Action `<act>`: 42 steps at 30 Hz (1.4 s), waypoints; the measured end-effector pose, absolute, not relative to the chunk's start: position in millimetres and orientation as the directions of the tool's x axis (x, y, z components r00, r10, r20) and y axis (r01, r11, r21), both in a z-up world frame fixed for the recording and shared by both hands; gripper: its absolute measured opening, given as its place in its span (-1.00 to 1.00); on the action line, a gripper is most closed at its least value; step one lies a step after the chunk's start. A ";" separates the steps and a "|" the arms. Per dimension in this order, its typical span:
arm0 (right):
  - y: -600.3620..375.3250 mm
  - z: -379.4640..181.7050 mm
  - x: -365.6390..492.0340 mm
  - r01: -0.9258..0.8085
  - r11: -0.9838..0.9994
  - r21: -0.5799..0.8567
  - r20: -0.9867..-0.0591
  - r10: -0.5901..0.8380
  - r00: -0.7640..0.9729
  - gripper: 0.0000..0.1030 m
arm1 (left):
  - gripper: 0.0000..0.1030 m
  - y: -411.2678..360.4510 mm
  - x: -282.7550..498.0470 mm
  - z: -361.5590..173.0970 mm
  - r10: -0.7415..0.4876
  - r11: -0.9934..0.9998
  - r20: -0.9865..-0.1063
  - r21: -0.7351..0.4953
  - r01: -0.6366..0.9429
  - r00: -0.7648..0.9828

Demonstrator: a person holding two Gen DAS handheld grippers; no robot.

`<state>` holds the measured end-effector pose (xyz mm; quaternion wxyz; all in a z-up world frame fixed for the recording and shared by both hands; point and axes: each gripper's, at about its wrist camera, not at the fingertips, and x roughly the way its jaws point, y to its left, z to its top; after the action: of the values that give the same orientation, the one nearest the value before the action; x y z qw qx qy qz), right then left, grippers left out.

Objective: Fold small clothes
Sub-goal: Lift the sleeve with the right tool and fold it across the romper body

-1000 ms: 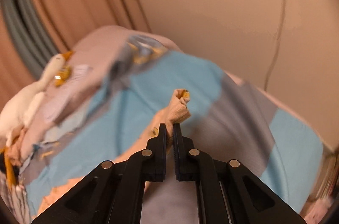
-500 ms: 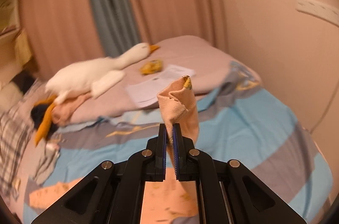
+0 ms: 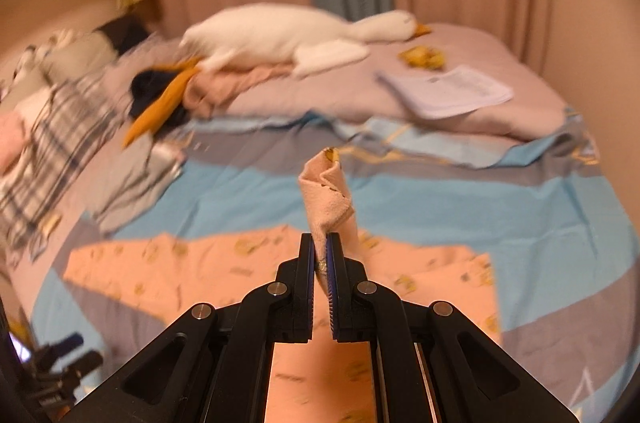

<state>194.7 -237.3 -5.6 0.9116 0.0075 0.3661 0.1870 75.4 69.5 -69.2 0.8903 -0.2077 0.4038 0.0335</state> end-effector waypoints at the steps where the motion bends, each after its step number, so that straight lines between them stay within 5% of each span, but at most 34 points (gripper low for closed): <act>1: -231.7 -10.2 194.3 -0.347 0.926 0.151 -0.674 0.353 0.649 -0.86 | 0.73 71.1 75.2 -70.2 -0.105 0.911 -0.735 -0.341 -0.232 0.670; 15: -169.3 -100.4 181.4 -0.456 0.877 0.148 -0.828 0.362 0.428 -0.86 | 0.73 78.3 72.9 -81.5 -0.114 0.900 -0.747 -0.357 -0.251 0.655; 30: -159.7 -123.5 177.7 -0.477 0.867 0.147 -0.865 0.347 0.363 -0.86 | 0.74 86.4 70.2 -88.9 -0.110 0.892 -0.759 -0.360 -0.273 0.642; 42: -176.4 -88.4 161.5 -0.480 0.854 0.202 -0.805 0.423 0.415 -0.08 | 0.75 82.2 71.4 -87.8 -0.121 0.896 -0.756 -0.362 -0.257 0.643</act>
<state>161.5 -176.4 -88.4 0.8405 -0.0299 0.4696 0.2687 71.4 82.2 -87.8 0.8780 -0.2249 0.4208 0.0387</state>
